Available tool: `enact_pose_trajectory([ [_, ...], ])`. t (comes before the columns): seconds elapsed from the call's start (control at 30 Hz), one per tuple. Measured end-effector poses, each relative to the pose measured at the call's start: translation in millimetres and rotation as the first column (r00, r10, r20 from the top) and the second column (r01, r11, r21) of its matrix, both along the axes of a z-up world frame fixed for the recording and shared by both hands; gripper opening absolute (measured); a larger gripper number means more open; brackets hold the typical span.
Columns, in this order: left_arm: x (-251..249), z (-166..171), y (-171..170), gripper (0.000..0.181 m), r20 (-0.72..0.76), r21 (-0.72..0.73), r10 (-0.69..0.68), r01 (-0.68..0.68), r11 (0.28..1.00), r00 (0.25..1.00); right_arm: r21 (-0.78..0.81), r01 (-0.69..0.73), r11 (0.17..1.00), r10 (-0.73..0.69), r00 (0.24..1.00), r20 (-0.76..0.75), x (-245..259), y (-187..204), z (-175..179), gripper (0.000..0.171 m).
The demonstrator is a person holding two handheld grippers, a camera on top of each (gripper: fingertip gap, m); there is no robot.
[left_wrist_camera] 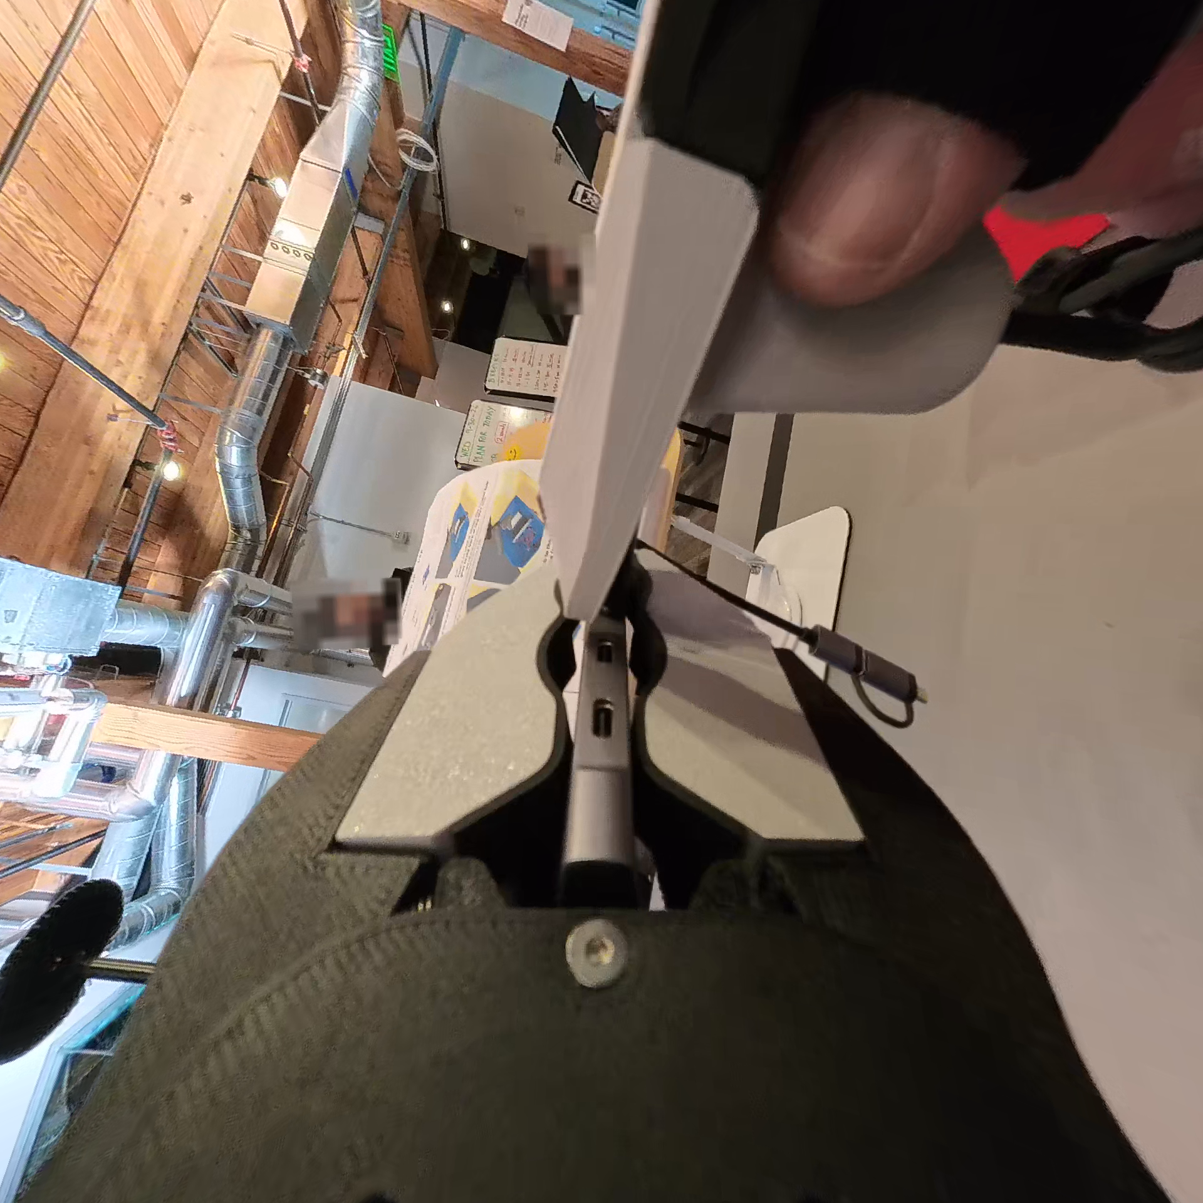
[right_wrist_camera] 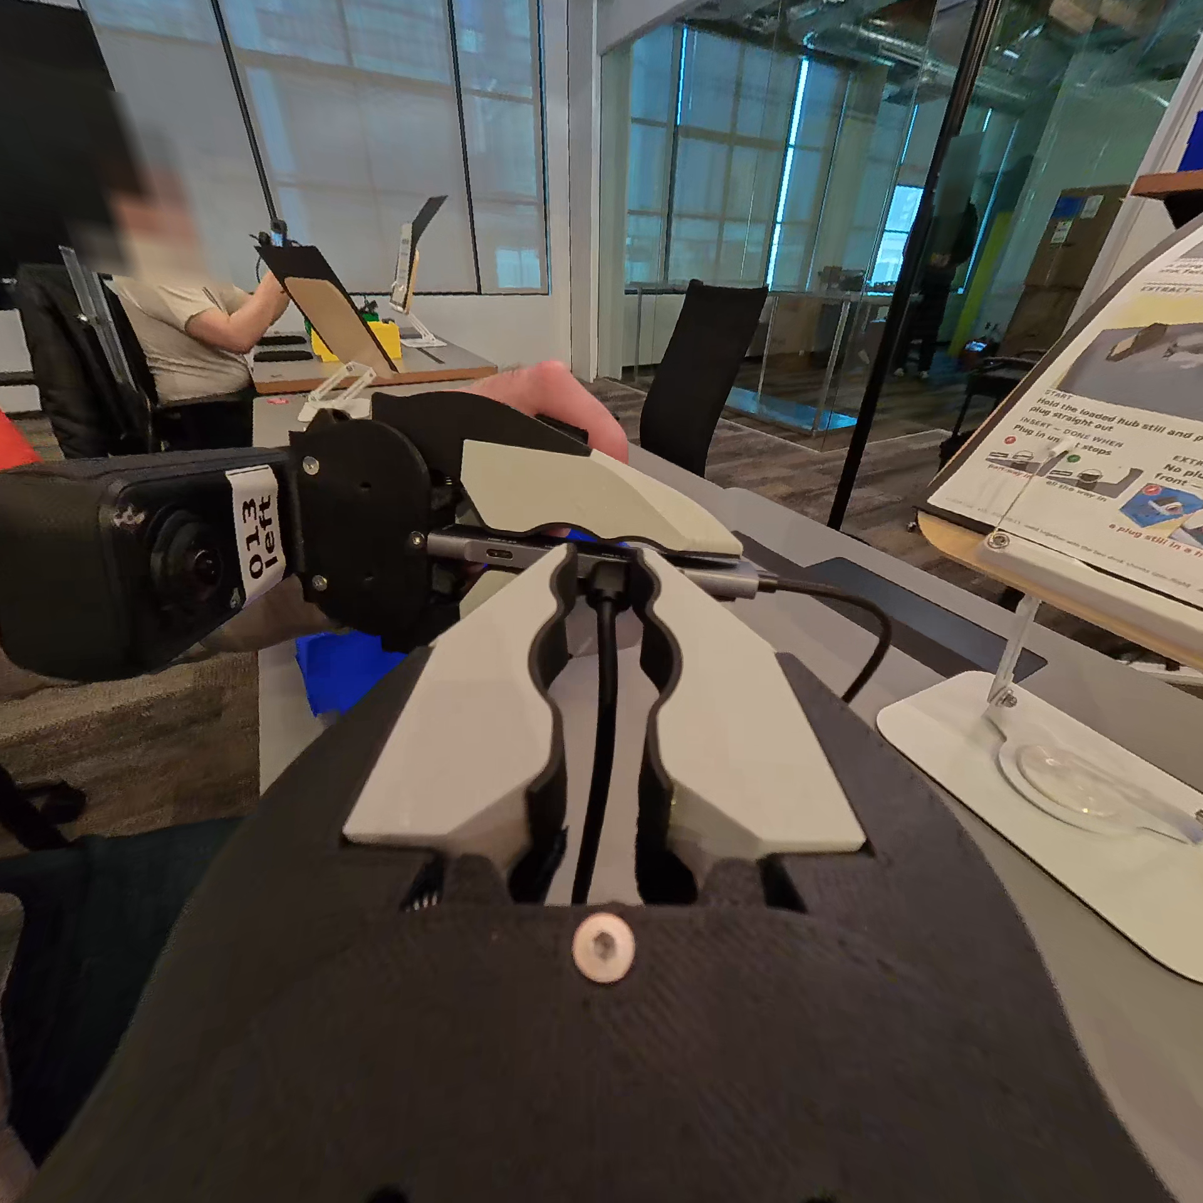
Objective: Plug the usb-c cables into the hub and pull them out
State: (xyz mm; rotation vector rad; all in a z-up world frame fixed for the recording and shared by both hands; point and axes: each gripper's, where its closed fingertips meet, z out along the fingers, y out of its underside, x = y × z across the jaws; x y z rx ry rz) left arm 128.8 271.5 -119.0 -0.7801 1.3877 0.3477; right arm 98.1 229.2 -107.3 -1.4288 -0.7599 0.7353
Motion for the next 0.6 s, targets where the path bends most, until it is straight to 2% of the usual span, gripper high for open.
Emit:
enact_pose_trajectory([
  [0.13, 1.7, 4.6, -2.6, 0.012, -0.005, 0.028, -0.005, 0.005, 1.000, 1.000, 0.014, 0.020, 1.000, -0.020, 0.999, 0.040, 3.7, -1.4, -3.5, 0.013],
  [0.6, 1.7, 9.8, -5.0, 0.012, -0.011, 0.037, -0.017, 0.017, 0.999, 1.000, 0.006, 0.018, 1.000, -0.018, 0.999, 0.040, 1.5, -0.4, 0.3, 0.010],
])
